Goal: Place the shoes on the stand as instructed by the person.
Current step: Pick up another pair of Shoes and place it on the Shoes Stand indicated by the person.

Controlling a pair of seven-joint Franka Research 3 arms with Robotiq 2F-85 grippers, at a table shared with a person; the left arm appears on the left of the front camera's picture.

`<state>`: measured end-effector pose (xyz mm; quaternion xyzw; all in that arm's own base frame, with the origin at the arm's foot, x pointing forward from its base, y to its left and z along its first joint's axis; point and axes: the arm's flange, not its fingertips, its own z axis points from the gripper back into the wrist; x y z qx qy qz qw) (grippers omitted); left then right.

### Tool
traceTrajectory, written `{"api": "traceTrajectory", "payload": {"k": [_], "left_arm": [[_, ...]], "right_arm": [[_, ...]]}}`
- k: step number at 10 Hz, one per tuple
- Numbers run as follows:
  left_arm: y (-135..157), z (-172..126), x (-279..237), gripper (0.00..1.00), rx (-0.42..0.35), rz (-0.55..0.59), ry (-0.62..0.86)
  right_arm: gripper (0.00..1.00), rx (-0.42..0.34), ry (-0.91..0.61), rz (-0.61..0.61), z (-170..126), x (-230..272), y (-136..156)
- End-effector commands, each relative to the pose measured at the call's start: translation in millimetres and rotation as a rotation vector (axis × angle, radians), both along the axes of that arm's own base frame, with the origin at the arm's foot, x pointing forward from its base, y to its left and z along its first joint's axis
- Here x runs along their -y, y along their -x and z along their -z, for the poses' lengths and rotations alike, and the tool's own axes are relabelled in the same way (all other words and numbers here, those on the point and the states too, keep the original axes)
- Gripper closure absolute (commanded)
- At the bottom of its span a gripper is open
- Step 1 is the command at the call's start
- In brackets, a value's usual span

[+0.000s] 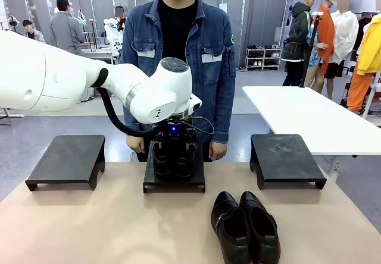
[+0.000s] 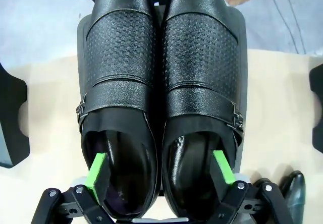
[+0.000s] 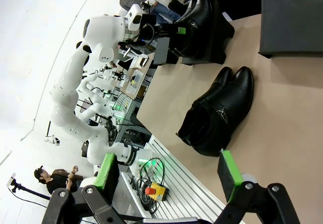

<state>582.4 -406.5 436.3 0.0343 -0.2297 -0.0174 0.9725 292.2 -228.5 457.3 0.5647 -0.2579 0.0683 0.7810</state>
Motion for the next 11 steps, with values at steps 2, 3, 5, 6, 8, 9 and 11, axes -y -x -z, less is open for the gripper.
{"api": "traceTrajectory", "payload": {"k": [2, 3, 5, 6, 8, 9, 11], "left_arm": [[-0.5, 0.4, -0.4, 0.0, 0.01, 0.006, -0.009], [-0.5, 0.4, -0.4, 0.0, 0.01, 0.006, -0.009], [8.7, -41.0, -20.8, 0.0, -0.038, -0.028, 0.026], [24.9, -72.7, -45.9, 0.0, -0.104, -0.034, 0.141], [76.6, -115.3, -99.3, 0.0, -0.277, 0.057, 0.404], [95.1, -126.9, -125.7, 0.0, -0.295, 0.089, 0.454], [119.7, -124.9, -189.2, 0.0, -0.306, 0.13, 0.59]], "right_arm": [[0.0, 0.008, -0.01, -0.002, -2.0, 0.4, 0.2], [0.0, 0.008, -0.01, -0.002, -2.0, 0.4, 0.2], [0.0, 0.008, -0.01, -0.002, -2.0, 0.4, 0.2], [0.0, 0.008, -0.01, -0.002, -2.0, 0.4, 0.2], [0.0, 0.008, -0.01, -0.002, -2.0, 0.4, 0.2], [0.0, 0.008, -0.01, -0.002, -2.0, 0.4, 0.2], [0.0, 0.008, -0.01, -0.002, -2.0, 0.4, 0.2]]}}
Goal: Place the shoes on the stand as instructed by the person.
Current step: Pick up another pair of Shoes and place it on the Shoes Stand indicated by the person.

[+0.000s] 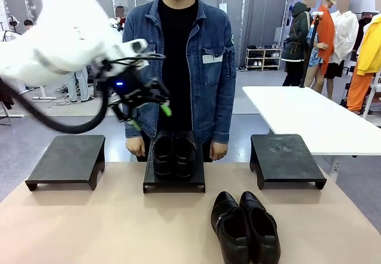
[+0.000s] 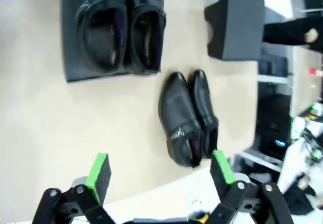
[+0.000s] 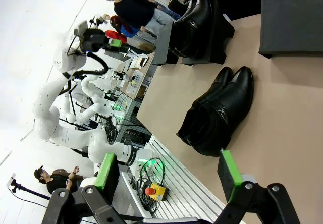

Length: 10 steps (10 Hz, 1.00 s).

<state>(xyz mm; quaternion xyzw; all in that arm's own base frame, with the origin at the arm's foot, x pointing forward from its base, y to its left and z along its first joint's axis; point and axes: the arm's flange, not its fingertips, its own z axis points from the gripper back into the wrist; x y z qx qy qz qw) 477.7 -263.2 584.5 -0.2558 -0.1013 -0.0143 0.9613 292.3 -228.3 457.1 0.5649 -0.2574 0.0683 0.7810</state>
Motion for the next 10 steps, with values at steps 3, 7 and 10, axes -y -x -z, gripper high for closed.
{"api": "traceTrajectory", "payload": {"k": [3, 7, 10], "left_arm": [[42.3, 52.9, -158.5, 0.0, -0.035, 0.136, 0.332], [62.3, 117.7, -286.3, 0.0, -0.041, 0.267, 0.62], [80.8, 160.8, -365.7, 0.0, -0.026, 0.368, 0.778]], "right_arm": [[0.0, 0.009, -0.01, -0.001, -2.3, 0.6, 0.3], [0.0, 0.009, -0.01, -0.001, -2.3, 0.6, 0.3], [0.0, 0.009, -0.01, -0.001, -2.3, 0.6, 0.3]]}}
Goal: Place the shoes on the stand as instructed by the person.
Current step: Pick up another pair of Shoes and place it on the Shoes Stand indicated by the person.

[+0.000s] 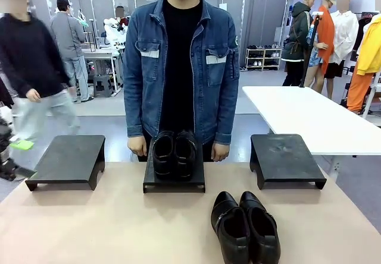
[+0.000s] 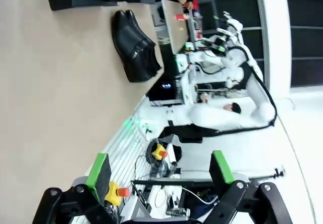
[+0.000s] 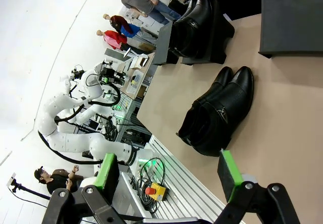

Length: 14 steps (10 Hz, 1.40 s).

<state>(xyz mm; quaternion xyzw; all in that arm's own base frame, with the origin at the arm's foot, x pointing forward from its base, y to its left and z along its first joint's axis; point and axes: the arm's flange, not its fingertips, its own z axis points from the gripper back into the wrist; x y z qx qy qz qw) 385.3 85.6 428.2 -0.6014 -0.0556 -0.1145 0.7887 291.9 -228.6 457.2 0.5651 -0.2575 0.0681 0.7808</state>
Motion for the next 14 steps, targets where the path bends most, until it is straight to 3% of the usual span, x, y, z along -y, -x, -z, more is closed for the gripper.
{"api": "traceTrajectory", "payload": {"k": [1, 4, 5, 14], "left_arm": [[-8.6, 14.1, -31.4, 0.0, 0.033, 0.067, 0.059], [-10.7, 26.5, -37.3, 0.0, 0.075, 0.071, 0.134], [1.6, 30.4, -37.5, 0.0, 0.033, 0.042, 0.082], [1.6, 30.4, -37.5, 0.0, 0.033, 0.042, 0.082]], "right_arm": [[0.0, 0.009, -0.009, -0.001, -2.1, 0.4, -0.1], [0.0, 0.009, -0.009, -0.001, -2.1, 0.4, -0.1], [0.0, 0.009, -0.009, -0.001, -2.1, 0.4, -0.1], [0.0, 0.009, -0.009, -0.001, -2.1, 0.4, -0.1]]}}
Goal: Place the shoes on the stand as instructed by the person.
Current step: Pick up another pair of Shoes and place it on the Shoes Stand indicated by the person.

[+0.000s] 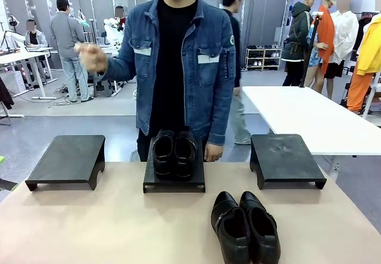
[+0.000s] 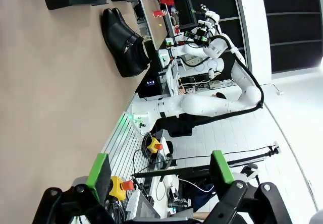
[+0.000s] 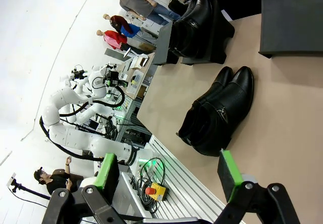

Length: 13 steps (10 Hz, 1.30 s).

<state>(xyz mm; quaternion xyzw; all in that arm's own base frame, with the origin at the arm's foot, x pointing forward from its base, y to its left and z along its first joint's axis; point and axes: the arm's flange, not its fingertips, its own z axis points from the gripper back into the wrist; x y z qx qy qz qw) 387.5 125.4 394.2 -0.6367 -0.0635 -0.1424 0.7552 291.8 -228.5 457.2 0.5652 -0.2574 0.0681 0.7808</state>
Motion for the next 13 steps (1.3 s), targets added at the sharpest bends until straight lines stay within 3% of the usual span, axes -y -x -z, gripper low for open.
{"api": "traceTrajectory", "payload": {"k": [1, 11, 13], "left_arm": [[3.8, -3.7, 2.3, 0.0, -0.008, -0.004, -0.013], [0.0, 0.0, -0.1, 0.0, 0.0, 0.0, 0.0], [-4.1, -34.6, 72.2, 0.0, 0.027, 0.055, -0.058]], "right_arm": [[0.0, 0.009, -0.009, -0.001, -2.1, 0.4, -0.2], [0.0, 0.009, -0.009, -0.001, -2.1, 0.4, -0.2], [0.0, 0.009, -0.009, -0.001, -2.1, 0.4, -0.2]]}}
